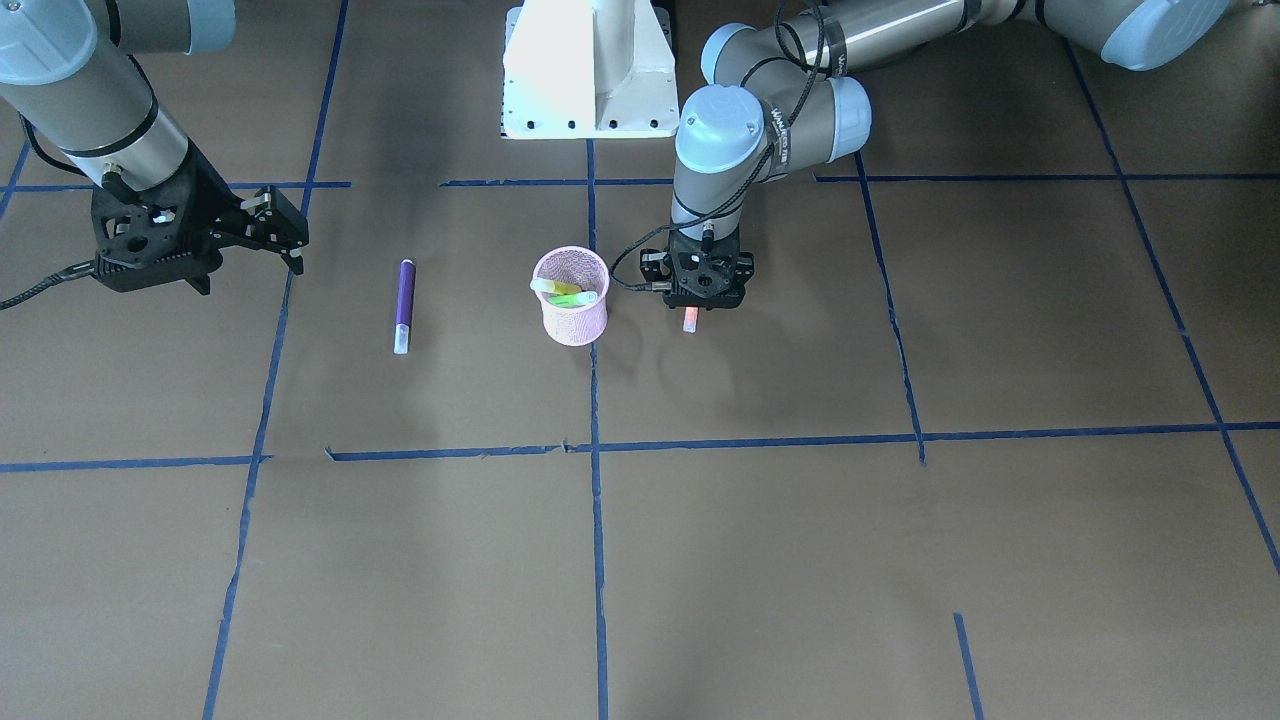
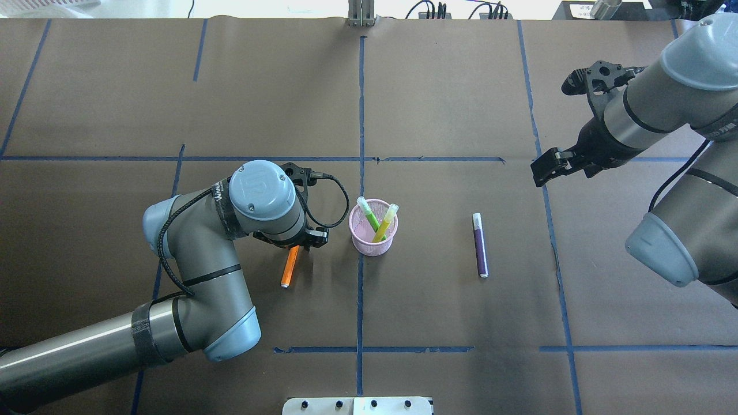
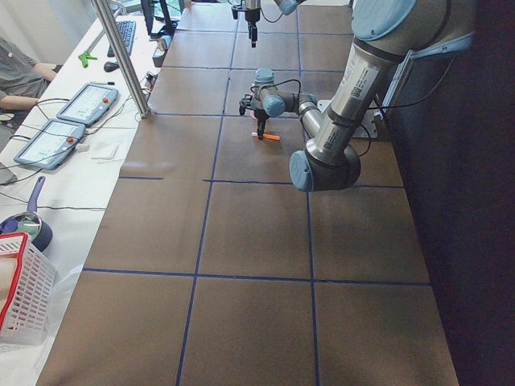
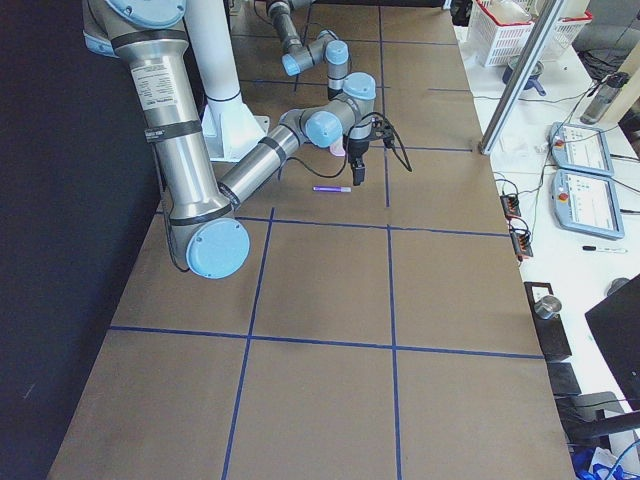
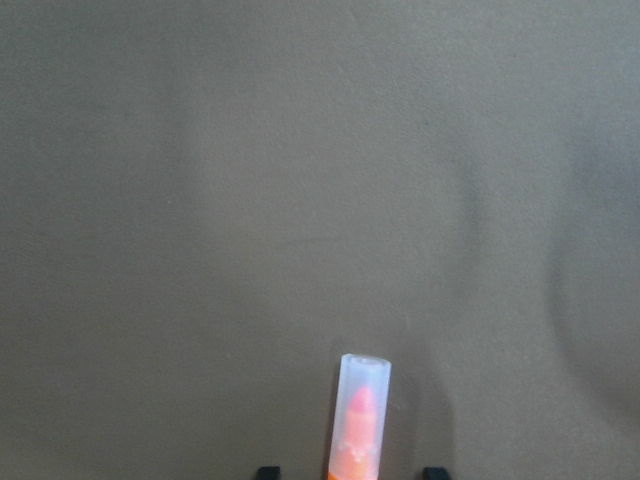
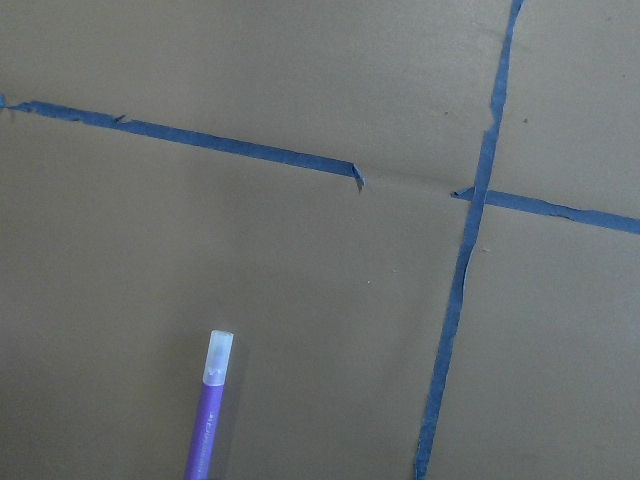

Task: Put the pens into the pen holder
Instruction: 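Lower the left gripper onto the orange marker and grasp it while the right arm withdraws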

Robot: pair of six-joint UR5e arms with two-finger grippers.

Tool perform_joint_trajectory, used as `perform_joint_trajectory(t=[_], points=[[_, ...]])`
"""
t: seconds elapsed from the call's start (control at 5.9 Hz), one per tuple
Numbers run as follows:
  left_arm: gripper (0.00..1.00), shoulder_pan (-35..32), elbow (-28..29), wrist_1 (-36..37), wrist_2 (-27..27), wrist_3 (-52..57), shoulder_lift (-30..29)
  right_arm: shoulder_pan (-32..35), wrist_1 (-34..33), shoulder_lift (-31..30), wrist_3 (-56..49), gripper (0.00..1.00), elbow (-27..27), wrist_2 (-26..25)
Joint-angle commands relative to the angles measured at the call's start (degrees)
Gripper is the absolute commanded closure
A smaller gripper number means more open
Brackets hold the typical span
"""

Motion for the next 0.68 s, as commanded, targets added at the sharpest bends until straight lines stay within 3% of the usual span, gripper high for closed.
perform_joint_trajectory(t=[0.0, 0.34, 0.51], points=[[1.0, 0.0, 0.0, -0.2, 0.0, -0.3, -0.2, 0.0, 0.0, 0.0, 0.0, 0.0, 0.0, 0.0], [1.0, -0.8, -3.6, 0.1, 0.3, 0.1, 0.0, 0.0, 0.1, 0.1, 0.0, 0.0, 0.0, 0.0], [1.0, -2.7, -8.7, 0.2, 4.3, 1.5, 0.5, 0.1, 0.1, 0.1, -0.1, 0.0, 0.0, 0.0]])
